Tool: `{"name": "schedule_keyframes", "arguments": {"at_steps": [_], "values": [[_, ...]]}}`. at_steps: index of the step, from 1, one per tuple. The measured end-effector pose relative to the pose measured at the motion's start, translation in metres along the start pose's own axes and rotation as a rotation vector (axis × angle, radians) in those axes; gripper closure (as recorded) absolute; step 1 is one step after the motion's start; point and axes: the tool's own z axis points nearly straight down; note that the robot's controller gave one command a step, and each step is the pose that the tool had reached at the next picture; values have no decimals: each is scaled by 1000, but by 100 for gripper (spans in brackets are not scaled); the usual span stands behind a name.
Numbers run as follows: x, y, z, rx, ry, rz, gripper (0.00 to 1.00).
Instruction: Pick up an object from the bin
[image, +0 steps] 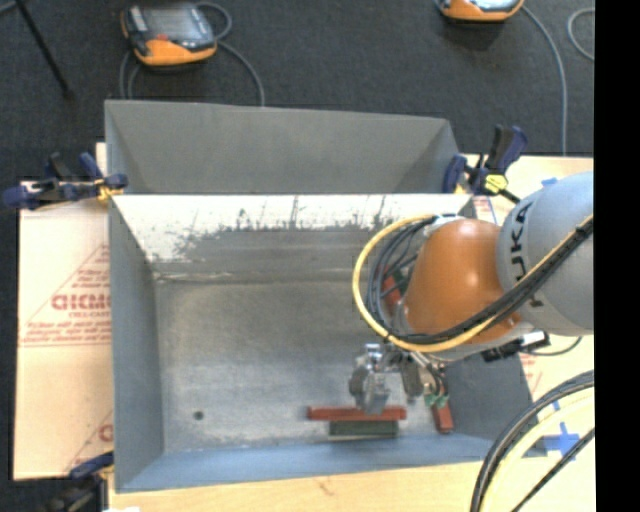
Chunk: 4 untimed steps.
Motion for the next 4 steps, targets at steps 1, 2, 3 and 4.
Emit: {"name": "schedule_keyframes", "arguments": {"at_steps": [1, 2, 3, 4], "values": [[-33, -90, -91, 6, -12, -463, 0], [-32, -86, -88, 2, -7, -468, 0], [-19, -74, -42, 4, -14, -486, 0], [-17, -72, 19, 3, -11, -489, 0]]}}
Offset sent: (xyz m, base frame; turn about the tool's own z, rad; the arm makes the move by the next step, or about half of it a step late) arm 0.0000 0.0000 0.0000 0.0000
